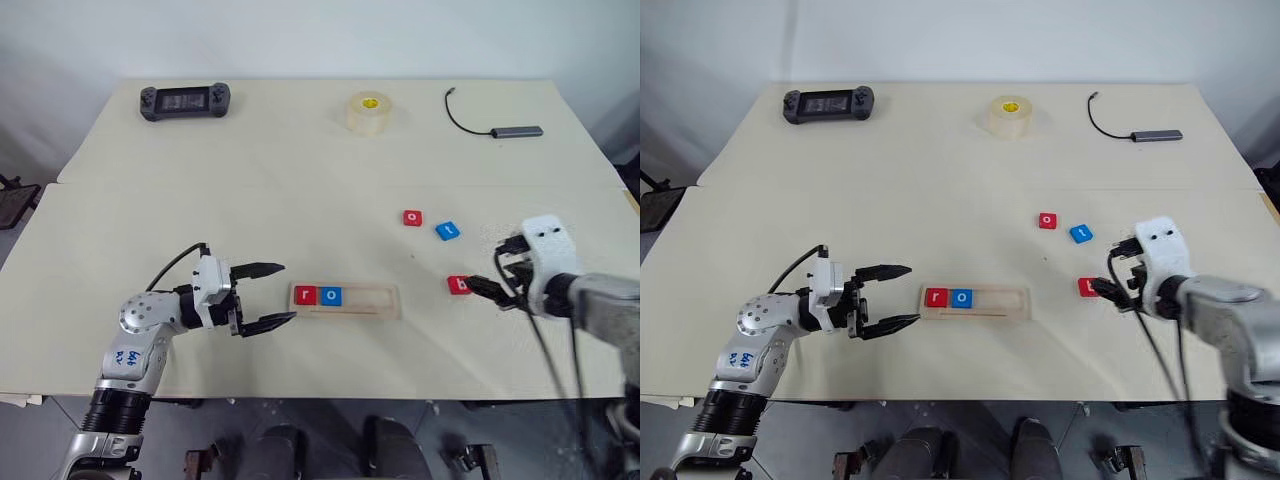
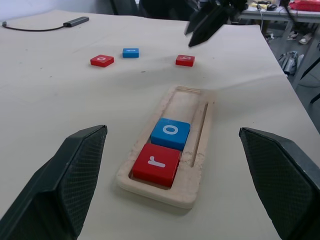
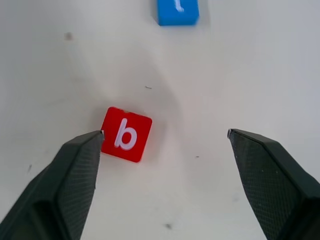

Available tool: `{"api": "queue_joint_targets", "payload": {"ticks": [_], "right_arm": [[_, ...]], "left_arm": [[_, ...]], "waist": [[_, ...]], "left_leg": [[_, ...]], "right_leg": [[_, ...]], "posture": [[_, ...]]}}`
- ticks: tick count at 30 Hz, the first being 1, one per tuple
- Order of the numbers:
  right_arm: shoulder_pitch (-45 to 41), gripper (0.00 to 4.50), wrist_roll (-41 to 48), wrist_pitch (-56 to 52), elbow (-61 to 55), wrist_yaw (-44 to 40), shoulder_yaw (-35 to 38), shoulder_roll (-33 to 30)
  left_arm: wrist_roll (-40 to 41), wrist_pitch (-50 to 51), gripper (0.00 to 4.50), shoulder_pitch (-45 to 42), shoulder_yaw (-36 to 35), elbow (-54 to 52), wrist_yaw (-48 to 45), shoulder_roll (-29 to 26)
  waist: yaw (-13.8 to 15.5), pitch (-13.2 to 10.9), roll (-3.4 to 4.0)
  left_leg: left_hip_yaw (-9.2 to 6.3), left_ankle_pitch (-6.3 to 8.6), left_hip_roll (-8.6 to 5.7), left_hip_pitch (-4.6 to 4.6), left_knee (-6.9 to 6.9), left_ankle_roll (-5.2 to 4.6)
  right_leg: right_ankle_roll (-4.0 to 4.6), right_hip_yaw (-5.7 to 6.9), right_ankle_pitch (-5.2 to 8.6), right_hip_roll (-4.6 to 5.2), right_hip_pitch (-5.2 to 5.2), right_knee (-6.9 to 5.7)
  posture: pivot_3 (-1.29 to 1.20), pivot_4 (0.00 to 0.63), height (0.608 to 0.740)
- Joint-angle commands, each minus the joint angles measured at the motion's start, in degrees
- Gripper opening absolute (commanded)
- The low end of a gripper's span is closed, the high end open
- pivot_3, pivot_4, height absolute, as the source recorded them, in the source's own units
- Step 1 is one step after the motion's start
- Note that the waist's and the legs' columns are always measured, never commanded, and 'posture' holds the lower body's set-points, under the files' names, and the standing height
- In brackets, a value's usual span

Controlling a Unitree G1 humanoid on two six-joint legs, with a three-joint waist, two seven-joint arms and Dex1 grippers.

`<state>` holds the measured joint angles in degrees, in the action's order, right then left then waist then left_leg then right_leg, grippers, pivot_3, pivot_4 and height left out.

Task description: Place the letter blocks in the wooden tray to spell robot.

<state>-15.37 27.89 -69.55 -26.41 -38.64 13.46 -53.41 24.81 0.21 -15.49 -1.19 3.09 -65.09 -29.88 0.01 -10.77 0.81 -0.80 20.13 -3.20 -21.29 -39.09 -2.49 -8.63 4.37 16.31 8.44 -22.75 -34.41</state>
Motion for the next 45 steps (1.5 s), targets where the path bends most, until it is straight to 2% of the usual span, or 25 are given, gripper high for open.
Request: {"api": "queue_joint_targets", "payload": {"ticks": [1,5,8,13,18,22,26,27,28,31,34,36,40,45], "right_arm": [[3.5,4.18,-1.1,20.5,5.0,-16.8,-3.2,-4.5],[0.6,4.18,-10.1,48.2,22.9,-28.3,-10.1,-6.1],[-5.5,4.18,-14.8,61.6,35.6,-32.3,-14.1,-4.1],[-14.9,4.18,-17.5,71.7,51.5,-39.8,-18.2,-0.3],[-21.8,4.18,-20.8,77.1,63.7,-43.2,-20.6,2.5],[-25.4,3.25,-22.5,79.9,70.7,-45.1,-21.5,3.2],[-27.4,1.86,-23.3,82.1,74.3,-46.0,-21.5,3.5],[-27.6,1.55,-23.3,82.6,74.6,-46.4,-21.4,3.5],[-27.8,1.47,-23.0,82.7,74.5,-46.9,-21.2,3.5],[-28.7,1.47,-21.8,81.0,72.0,-48.1,-20.7,3.8],[-27.5,1.47,-18.1,73.2,60.3,-50.4,-20.7,4.3],[-26.0,1.47,-15.1,63.7,49.2,-50.4,-21.4,4.3],[-24.4,1.47,-12.1,43.8,29.3,-43.6,-24.5,6.7],[-24.0,1.47,-14.7,33.3,21.5,-35.2,-28.4,11.1]], "left_arm": [[1.1,-0.6,4.50,-0.3,-0.4,-1.6,-0.7,0.2],[0.8,-1.0,4.50,-0.1,-0.2,-2.5,-0.6,0.4],[0.7,-0.9,4.50,0.4,0.0,-3.5,-0.3,0.5],[0.8,-0.2,4.50,1.6,-0.1,-5.8,0.4,0.3],[0.9,0.4,4.50,2.1,-0.1,-7.3,0.9,0.2],[1.0,0.9,4.50,2.0,0.0,-8.0,0.9,0.2],[1.1,1.2,4.50,2.1,0.1,-8.3,0.4,0.0],[1.1,1.2,4.50,2.1,0.1,-8.4,0.4,0.0],[1.1,1.2,4.50,2.1,0.0,-8.4,0.3,0.0],[1.2,0.7,4.50,1.9,0.0,-8.3,-0.2,0.2],[1.4,0.4,4.50,2.0,0.0,-8.1,-1.1,0.1],[1.4,0.6,4.50,2.2,0.4,-8.0,-2.4,-0.5],[0.7,0.0,4.50,2.7,0.8,-7.1,-2.6,0.0],[0.2,-0.3,4.50,3.2,1.0,-7.4,-1.2,0.7]], "waist": [[-0.1,0.0,-0.04],[-0.1,0.0,-0.08],[-0.2,-0.1,-0.10],[-0.2,-0.1,-0.11],[0.0,-0.1,-0.10],[-0.1,-0.1,-0.10],[-0.1,-0.1,-0.09],[-0.1,-0.1,-0.09],[-0.1,-0.1,-0.09],[-0.1,-0.1,-0.09],[-0.1,-0.1,-0.07],[-0.2,-0.1,-0.04],[0.0,0.0,-0.02],[0.4,0.0,-0.03]], "left_leg": [[0.00,0.00,0.00,0.01,0.00,0.00],[0.18,-0.03,0.01,0.12,-0.12,-0.06],[0.20,-0.06,0.00,0.15,-0.18,-0.08],[0.10,-0.07,0.04,0.11,-0.16,-0.03],[0.01,-0.07,0.04,0.06,-0.16,-0.02],[-0.04,-0.07,0.02,0.05,-0.16,-0.01],[-0.05,-0.07,0.03,0.05,-0.16,0.00],[-0.05,-0.07,0.03,0.06,-0.16,0.00],[-0.06,-0.07,0.03,0.06,-0.16,0.00],[-0.05,-0.07,0.03,0.06,-0.16,0.01],[-0.05,-0.06,0.04,0.05,-0.16,0.02],[-0.05,-0.05,0.07,0.04,-0.16,0.05],[-0.08,-0.02,0.15,0.03,-0.17,0.12],[-0.18,0.00,0.07,-0.01,-0.24,0.14]], "right_leg": [[-0.01,0.02,0.00,0.00,0.04,0.01],[-0.23,-0.02,-0.12,0.06,0.22,0.22],[-0.30,-0.05,-0.16,0.10,0.28,0.25],[-0.28,0.03,-0.16,0.08,0.24,0.31],[-0.28,0.09,-0.16,0.09,0.27,0.39],[-0.28,0.12,-0.16,0.10,0.30,0.42],[-0.28,0.13,-0.16,0.09,0.31,0.41],[-0.28,0.13,-0.16,0.09,0.31,0.41],[-0.28,0.13,-0.16,0.09,0.31,0.41],[-0.28,0.12,-0.16,0.09,0.30,0.41],[-0.28,0.12,-0.16,0.09,0.27,0.40],[-0.27,0.12,-0.15,0.07,0.24,0.39],[-0.20,0.15,-0.11,0.04,0.20,0.32],[-0.19,0.18,-0.11,0.09,0.21,0.30]], "posture": [[0.00,0.150,0.740],[0.00,0.150,0.740],[0.00,0.150,0.740],[0.00,0.150,0.740],[0.00,0.150,0.740],[0.00,0.150,0.740],[0.00,0.150,0.740],[0.00,0.150,0.740],[0.00,0.150,0.740],[0.00,0.150,0.740],[0.00,0.150,0.740],[0.00,0.150,0.740],[0.00,0.150,0.740],[0.00,0.150,0.740]]}}
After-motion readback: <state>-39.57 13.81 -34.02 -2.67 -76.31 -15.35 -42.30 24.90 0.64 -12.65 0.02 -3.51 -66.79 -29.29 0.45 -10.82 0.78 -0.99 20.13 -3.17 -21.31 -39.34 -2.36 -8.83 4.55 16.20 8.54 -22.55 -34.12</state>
